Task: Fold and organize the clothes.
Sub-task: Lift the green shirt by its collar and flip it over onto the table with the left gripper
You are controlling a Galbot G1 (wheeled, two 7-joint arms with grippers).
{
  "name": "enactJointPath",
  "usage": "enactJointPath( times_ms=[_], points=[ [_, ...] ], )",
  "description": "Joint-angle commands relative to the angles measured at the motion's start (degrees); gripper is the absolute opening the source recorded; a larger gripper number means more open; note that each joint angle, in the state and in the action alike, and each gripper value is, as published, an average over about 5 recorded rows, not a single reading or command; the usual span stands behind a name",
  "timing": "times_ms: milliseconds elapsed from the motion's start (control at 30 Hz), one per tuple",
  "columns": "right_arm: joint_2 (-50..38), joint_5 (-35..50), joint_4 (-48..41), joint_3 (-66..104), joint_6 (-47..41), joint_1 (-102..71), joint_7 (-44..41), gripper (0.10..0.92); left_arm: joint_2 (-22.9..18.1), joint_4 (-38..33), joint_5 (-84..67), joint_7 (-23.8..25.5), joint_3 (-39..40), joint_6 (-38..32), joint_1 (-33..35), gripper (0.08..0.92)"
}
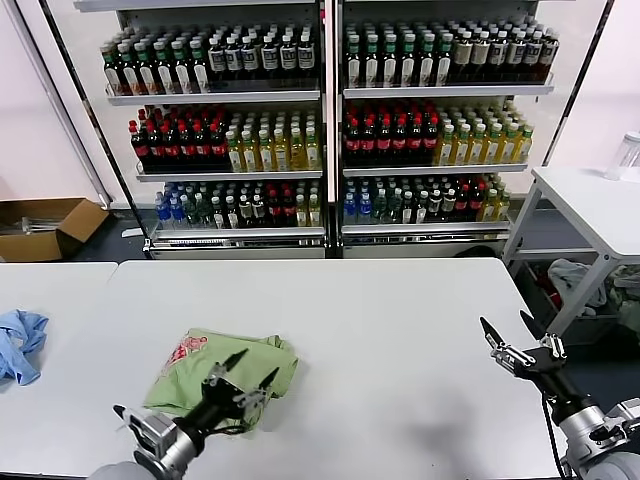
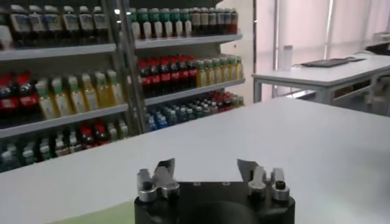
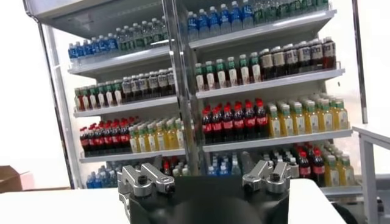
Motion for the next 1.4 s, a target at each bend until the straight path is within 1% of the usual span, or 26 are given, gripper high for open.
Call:
enactJointPath(
  times_ms=[33,100,200,400,533,767,1133,1233,1400],
  points=[
    [-0.07,0.11,0.33,0.03,0.07,-0.66,-0.03,0.823,4.43,5.86,-11.59,0.0,-11.56,7.91,-1.25,0.776],
    [-0.19,0.08,0.32,-0.04,0.13,-0.84,-0.03,0.823,6.14,10.21,-12.86,0.38,-11.78,9.37,-1.98,0.808],
    [-0.27,0.05,0.41,-0.1,0.12,-0.85,-0.01,0.823,7.42,14.75,-14.45,0.6,-11.14,11.03,-2.99,0.821],
    [-0.24,-0.12,0.63,-0.33,-0.17,-0.54,0.08,0.823,7.02,21.37,-16.84,0.25,-8.93,12.23,-7.18,0.823],
    [-0.01,-0.23,0.94,-0.33,-0.42,-0.51,0.11,0.823,7.2,23.93,-18.55,0.21,-7.98,12.66,-9.65,0.823],
    [0.03,-0.33,1.1,-0.09,-0.43,-0.8,0.09,0.823,6.66,24.88,-20.2,0.09,-6.82,13.42,-10.87,0.823],
    [-0.06,-0.5,1.1,-0.57,-0.45,-0.23,0.15,0.823,4.16,21.13,-19.36,-0.02,-5.24,13.02,-7.66,0.822],
    [-0.1,-0.5,1.11,-0.64,-0.42,-0.24,0.14,0.823,3.68,21.15,-18.29,0.01,-4.79,11.6,-7.54,0.781],
    [0.02,-0.5,1.18,-0.72,-0.37,-0.33,0.1,0.823,3.3,21.91,-17.23,0.43,-4.28,9.6,-7.65,0.636]
  ],
)
